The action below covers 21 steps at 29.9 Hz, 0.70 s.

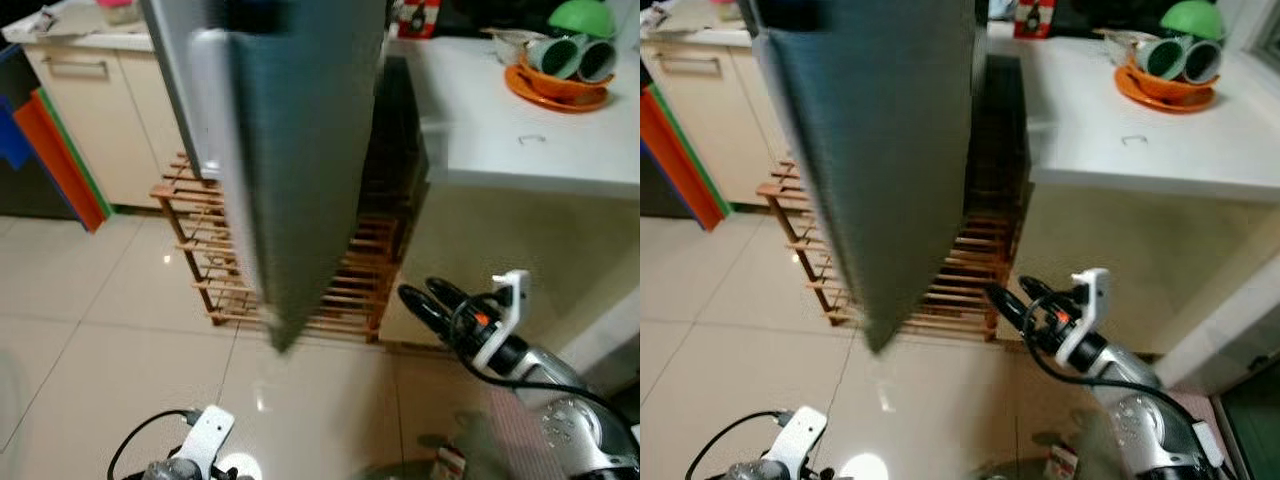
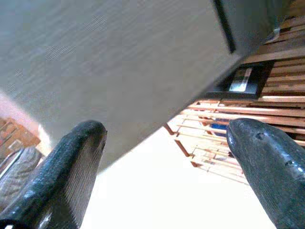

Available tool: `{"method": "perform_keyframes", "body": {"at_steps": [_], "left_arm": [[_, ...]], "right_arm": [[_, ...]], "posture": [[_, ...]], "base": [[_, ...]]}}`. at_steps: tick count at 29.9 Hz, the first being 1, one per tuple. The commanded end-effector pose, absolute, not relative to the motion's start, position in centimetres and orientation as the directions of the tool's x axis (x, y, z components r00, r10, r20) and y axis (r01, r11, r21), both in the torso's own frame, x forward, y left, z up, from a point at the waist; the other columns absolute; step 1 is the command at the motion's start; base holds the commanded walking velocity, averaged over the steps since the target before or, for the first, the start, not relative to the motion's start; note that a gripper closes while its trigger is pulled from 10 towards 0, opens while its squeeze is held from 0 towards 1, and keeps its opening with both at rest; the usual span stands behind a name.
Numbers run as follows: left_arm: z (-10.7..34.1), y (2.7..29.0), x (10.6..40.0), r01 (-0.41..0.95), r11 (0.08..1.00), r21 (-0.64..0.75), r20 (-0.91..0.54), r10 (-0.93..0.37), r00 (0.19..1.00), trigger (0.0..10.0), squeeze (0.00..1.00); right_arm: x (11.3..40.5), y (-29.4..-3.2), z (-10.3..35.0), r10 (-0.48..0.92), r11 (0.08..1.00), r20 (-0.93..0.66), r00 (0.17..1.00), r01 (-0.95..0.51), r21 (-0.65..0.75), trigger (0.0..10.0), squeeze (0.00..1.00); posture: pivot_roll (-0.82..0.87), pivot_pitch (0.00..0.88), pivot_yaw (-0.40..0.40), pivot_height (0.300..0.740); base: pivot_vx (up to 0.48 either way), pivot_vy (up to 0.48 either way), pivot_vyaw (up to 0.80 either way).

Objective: Restocking fridge

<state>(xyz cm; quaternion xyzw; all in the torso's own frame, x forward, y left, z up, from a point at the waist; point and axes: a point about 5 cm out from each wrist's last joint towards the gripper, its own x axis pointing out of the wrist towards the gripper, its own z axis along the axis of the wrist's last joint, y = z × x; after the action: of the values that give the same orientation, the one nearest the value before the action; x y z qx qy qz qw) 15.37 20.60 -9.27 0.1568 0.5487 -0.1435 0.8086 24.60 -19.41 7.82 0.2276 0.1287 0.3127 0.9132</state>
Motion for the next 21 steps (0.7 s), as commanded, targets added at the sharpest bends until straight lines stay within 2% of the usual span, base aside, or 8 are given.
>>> {"method": "perform_keyframes", "body": {"at_steps": [1,3,4,5,7,11,15,21], "left_arm": [[-9.4,20.8,15.0,0.407,0.908,0.102,-0.939,-0.047,0.339,10.0,0.0],[-9.3,20.9,15.2,0.401,0.909,0.112,-0.933,-0.042,0.356,10.0,0.0],[-8.6,21.1,16.8,0.368,0.914,0.17,-0.891,-0.017,0.454,10.0,0.0],[-8.6,21.1,16.8,0.368,0.914,0.17,-0.891,-0.017,0.454,10.0,0.0],[-7.1,21.0,19.4,0.315,0.922,0.224,-0.8,-0.01,0.6,10.0,0.0],[-1.0,18.7,25.4,0.249,0.934,0.254,-0.431,-0.121,0.894,10.0,0.0],[5.1,16.8,28.4,0.187,0.974,0.13,-0.147,-0.168,0.975,10.0,0.0],[11.4,14.6,29.7,0.225,0.973,0.056,0.065,-0.228,0.971,10.0,0.0]], "right_arm": [[25.1,-21.2,6.6,0.506,0.839,-0.201,0.839,-0.426,0.339,10.0,0.0],[25.4,-22.1,6.0,0.419,0.904,-0.257,0.871,-0.374,0.209,10.0,0.0],[26.4,-24.2,5.2,0.158,0.986,-0.299,0.941,-0.165,0.0,10.0,0.0],[26.4,-24.2,5.2,0.158,0.986,-0.299,0.941,-0.165,0.0,10.0,0.0],[26.8,-25.5,5.7,-0.029,0.999,-0.262,0.965,0.016,-0.051,10.0,0.0],[26.5,-24.1,7.2,-0.079,0.995,-0.161,0.984,0.068,-0.072,10.0,0.0],[25.6,-22.7,7.1,-0.08,0.996,-0.107,0.991,0.074,-0.059,10.0,0.0],[24.4,-21.4,6.7,-0.076,0.997,-0.078,0.994,0.075,-0.022,10.0,0.0]], "posture": [[-0.06,0.0,-0.013,0.74],[-0.06,0.0,-0.013,0.74],[-0.05,0.0,-0.012,0.74],[-0.05,0.0,-0.012,0.74],[-0.04,0.0,-0.014,0.74],[-0.02,0.0,-0.017,0.74],[-0.01,0.0,-0.017,0.74],[0.0,0.0,-0.016,0.74]], "base": [[0.0,0.0,0.0],[0.0,0.0,0.0],[0.0,0.0,0.0],[0.0,0.0,0.0],[0.0,0.0,0.0],[0.0,0.0,0.0],[0.0,0.0,0.0],[0.0,0.0,0.0]]}}
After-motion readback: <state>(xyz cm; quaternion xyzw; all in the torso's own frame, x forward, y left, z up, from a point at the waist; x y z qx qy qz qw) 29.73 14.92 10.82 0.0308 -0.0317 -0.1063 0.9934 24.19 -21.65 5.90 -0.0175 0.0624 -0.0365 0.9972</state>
